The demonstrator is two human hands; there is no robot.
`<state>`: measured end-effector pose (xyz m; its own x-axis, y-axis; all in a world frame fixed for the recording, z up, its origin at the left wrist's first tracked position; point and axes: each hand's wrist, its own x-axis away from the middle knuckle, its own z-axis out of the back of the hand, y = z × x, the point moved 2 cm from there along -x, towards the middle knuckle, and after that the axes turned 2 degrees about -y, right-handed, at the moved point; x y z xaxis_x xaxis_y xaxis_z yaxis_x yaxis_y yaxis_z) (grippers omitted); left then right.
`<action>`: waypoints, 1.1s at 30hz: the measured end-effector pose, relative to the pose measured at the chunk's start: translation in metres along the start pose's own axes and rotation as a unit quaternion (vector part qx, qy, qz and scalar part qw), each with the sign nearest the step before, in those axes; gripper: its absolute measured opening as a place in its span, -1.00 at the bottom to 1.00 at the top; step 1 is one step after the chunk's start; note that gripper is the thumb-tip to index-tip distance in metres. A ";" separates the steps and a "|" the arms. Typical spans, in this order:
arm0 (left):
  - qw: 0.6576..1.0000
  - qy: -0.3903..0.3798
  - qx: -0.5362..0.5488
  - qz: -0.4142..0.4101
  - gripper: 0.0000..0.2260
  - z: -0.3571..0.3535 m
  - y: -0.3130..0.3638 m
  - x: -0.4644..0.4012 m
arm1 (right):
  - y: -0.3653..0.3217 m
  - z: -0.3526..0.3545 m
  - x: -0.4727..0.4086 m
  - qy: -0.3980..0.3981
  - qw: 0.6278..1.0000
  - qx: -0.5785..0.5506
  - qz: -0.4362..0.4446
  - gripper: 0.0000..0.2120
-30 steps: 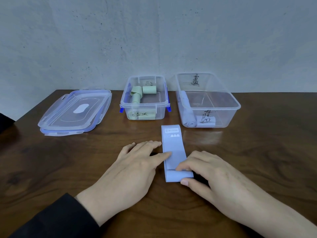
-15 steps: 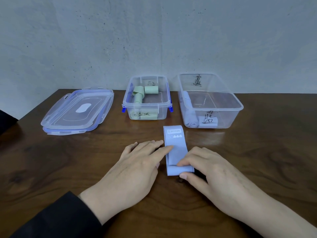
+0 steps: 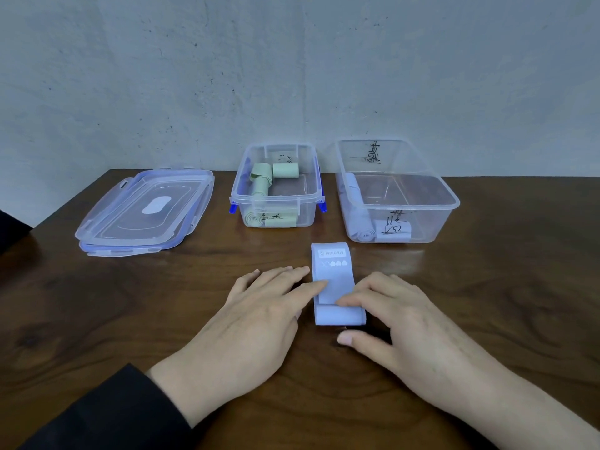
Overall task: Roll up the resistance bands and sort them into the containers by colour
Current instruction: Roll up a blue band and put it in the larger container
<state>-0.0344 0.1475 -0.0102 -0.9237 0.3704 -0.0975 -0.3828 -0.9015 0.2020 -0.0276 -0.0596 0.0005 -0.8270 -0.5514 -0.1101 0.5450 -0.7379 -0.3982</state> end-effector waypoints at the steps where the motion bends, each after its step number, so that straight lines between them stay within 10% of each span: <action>1: 1.000 0.003 0.001 -0.003 -0.49 0.000 0.000 0.000 | 0.000 -0.001 -0.001 -0.003 1.000 0.005 -0.002 -0.61; 33: 0.996 0.022 0.002 -0.086 -0.46 -0.009 -0.017 -0.032 | 0.005 -0.006 -0.012 0.021 0.999 -0.016 0.027 -0.73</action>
<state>0.0014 0.1492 -0.0189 -0.8435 0.5084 -0.1735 -0.5348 -0.8251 0.1824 -0.0158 -0.0544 -0.0055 -0.8016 -0.5729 -0.1708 0.5854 -0.6943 -0.4185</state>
